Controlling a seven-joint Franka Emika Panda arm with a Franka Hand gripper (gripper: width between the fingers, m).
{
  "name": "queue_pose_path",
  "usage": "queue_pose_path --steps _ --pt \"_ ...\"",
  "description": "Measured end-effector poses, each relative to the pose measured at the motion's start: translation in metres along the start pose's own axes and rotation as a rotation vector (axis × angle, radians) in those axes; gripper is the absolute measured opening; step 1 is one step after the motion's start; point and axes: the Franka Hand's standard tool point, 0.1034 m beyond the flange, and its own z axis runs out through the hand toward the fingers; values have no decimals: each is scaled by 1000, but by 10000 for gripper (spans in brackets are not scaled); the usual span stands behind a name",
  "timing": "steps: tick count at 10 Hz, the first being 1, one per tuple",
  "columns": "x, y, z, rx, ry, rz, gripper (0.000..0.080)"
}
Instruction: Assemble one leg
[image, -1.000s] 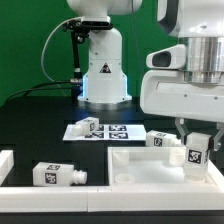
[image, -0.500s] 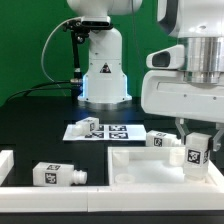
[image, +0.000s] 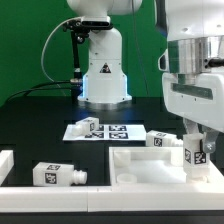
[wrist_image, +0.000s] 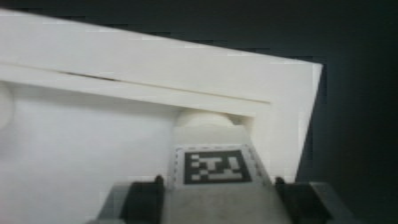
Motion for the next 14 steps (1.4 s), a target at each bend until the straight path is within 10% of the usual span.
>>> queue_pose_path --steps 2,3,6,9,11,14 --pt "1 0 0 -4 4 -86 287" --pt "0 -1 -2 -11 9 -321 528" --pt "2 5 -4 -24 13 -708 641" --pt "6 6 -3 -36 20 -924 648" --pt "6 0 0 -88 43 -1319 649" --pt "7 1 1 -82 46 -1210 535"
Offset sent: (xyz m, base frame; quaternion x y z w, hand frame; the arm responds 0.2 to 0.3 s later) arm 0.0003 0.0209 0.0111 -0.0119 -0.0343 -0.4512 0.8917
